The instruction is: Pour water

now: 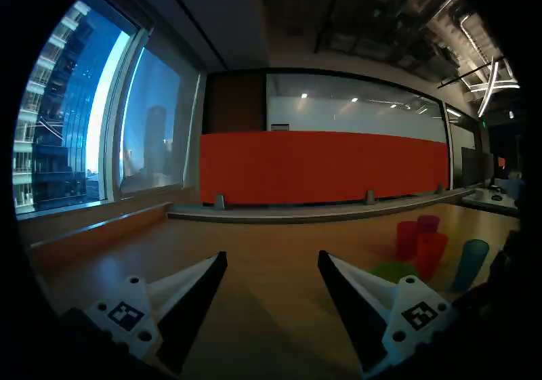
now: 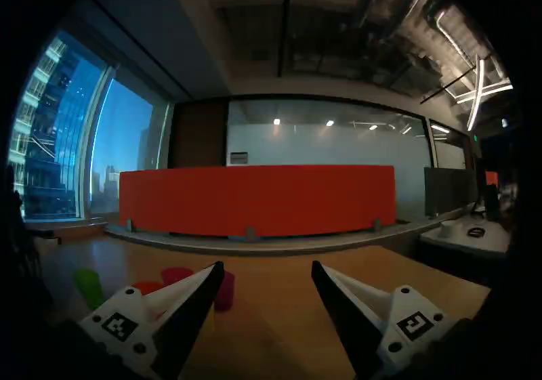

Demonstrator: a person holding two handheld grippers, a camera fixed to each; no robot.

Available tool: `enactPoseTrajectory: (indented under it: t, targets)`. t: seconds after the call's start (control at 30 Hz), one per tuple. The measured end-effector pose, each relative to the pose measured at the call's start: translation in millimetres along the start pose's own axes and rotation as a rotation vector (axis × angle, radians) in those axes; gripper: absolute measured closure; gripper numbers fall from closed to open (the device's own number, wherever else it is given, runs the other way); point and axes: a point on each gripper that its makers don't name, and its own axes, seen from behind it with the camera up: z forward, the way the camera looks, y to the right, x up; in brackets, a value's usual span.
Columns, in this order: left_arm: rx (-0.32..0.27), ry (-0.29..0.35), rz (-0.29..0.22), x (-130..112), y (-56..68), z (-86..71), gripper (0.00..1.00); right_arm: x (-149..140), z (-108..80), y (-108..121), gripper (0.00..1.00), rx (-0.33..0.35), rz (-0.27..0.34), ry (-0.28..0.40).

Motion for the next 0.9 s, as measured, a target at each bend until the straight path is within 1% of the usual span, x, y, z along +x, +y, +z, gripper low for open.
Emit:
enactPoseTrajectory:
  t: [0.2,0.47,0.9]
  targets:
    - [0.0,0.0,0.0,0,-0.3,-0.1,0.0,-13,0.1,6,0.0,-0.003,0.022,-0.015]
    - [0.0,0.0,0.0,0,-0.4,0.1,0.0,-25,1.6,10,0.0,-0.005,0.004,-0.027]
    - [0.0,0.0,0.0,0,-0.6,0.3,0.0,-42,8.7,9,0.0,-0.008,0.005,-0.05]
